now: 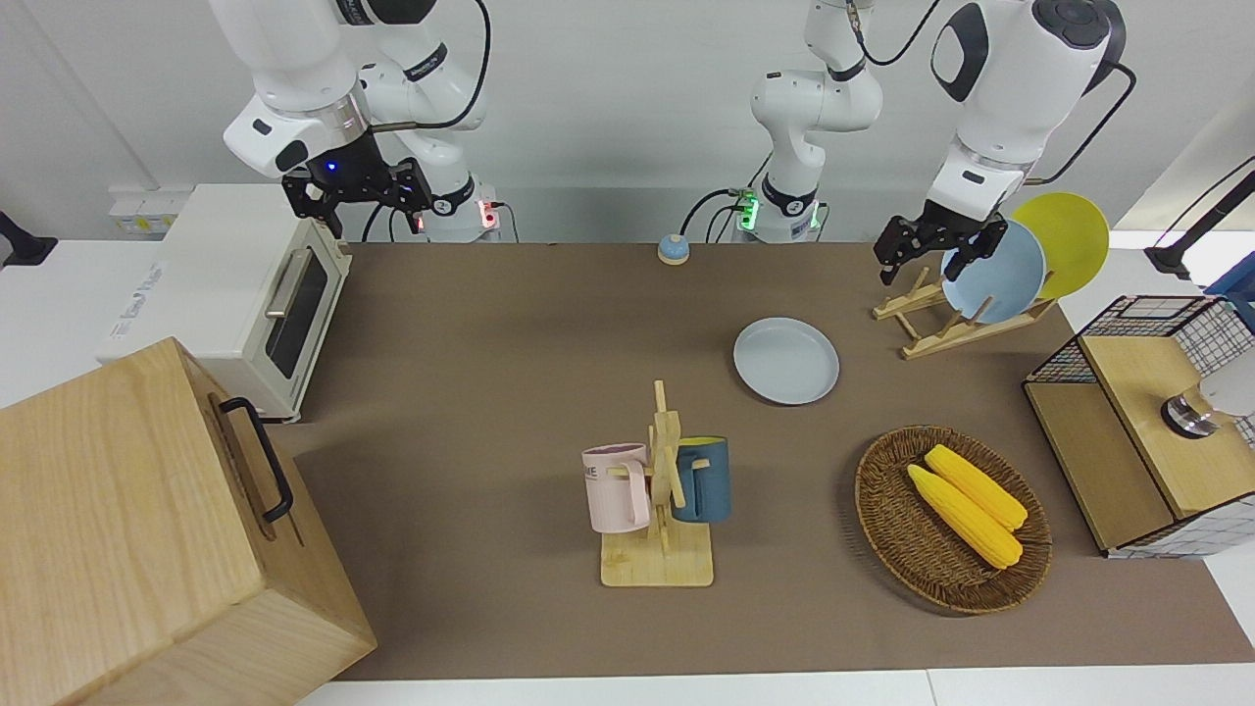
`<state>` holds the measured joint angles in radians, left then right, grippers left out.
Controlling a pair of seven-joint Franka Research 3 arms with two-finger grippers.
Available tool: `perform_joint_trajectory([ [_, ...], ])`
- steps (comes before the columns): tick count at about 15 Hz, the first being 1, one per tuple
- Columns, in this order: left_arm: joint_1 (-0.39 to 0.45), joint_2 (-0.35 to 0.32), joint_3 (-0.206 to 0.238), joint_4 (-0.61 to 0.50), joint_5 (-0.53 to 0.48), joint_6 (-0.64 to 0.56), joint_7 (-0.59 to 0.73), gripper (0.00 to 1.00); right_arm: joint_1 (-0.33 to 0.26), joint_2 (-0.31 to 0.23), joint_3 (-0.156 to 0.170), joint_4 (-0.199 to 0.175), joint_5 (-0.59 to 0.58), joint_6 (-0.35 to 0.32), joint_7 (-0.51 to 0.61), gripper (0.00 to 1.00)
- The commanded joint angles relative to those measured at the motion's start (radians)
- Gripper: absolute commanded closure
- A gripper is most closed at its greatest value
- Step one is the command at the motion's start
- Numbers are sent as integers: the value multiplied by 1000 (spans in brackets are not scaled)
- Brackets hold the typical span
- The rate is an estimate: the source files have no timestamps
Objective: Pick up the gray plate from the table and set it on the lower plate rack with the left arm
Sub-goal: 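Move the left gripper toward the edge of the gray plate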
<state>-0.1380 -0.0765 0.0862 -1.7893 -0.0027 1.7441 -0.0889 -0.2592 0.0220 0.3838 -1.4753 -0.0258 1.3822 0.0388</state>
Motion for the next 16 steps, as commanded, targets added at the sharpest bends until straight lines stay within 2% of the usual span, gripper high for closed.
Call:
perform_joint_trajectory([
  [1,-3,18,1,21,-10,-14,-11,5,-23,-2,21,7,-6,-11,12,17],
  [12,-3,18,1,21,-8,-15,-12,5,-23,-2,20,7,-6,-11,12,17],
  [16,-6,18,0,-51,-10,21,-9,5,-23,-2,20,7,-6,-11,12,17],
])
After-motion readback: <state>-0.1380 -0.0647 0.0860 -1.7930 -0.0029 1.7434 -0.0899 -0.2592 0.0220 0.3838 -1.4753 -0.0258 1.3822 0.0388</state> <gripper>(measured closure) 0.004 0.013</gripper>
